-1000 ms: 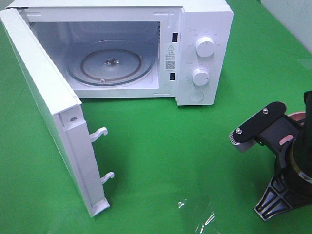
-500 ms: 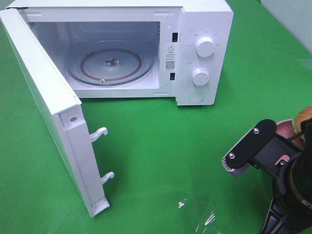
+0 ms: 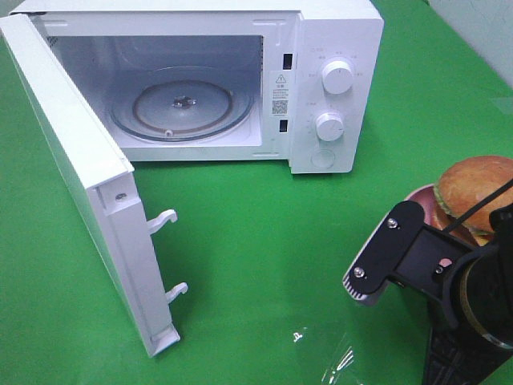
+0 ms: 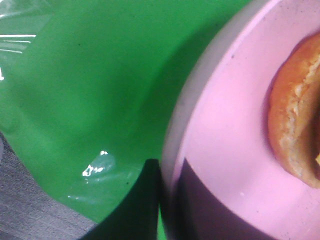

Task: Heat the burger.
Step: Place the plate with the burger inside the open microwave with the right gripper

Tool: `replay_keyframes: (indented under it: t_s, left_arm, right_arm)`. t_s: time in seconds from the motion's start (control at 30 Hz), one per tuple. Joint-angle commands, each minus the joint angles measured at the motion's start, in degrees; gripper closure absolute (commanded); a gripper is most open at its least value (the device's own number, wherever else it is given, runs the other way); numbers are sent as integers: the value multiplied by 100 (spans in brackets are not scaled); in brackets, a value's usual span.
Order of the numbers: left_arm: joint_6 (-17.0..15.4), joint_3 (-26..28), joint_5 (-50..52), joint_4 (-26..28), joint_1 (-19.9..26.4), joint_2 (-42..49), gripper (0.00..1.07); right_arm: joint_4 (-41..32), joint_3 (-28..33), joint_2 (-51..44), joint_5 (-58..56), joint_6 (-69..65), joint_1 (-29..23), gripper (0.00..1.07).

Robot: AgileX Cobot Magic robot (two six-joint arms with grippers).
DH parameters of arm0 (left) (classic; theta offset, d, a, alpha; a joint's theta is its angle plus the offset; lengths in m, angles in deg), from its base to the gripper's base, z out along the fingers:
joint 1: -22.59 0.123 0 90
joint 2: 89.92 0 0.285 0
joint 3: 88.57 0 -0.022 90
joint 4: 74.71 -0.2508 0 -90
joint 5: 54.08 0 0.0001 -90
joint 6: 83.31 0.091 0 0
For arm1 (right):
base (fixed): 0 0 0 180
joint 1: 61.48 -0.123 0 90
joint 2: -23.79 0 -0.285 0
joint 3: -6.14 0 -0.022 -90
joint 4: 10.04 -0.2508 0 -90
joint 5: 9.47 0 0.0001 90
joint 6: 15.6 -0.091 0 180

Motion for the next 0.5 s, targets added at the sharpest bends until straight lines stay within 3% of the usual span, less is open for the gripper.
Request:
replay_keyframes:
  t_s: [0.03,0.5]
  left_arm:
    - [-52,0,40,29,17,86,10]
    - [-52,0,40,29,17,86,10]
  right_arm:
    - [521,11,-52,178,751,-11,106]
    - [1295,11,-52,636,1358,-11,107]
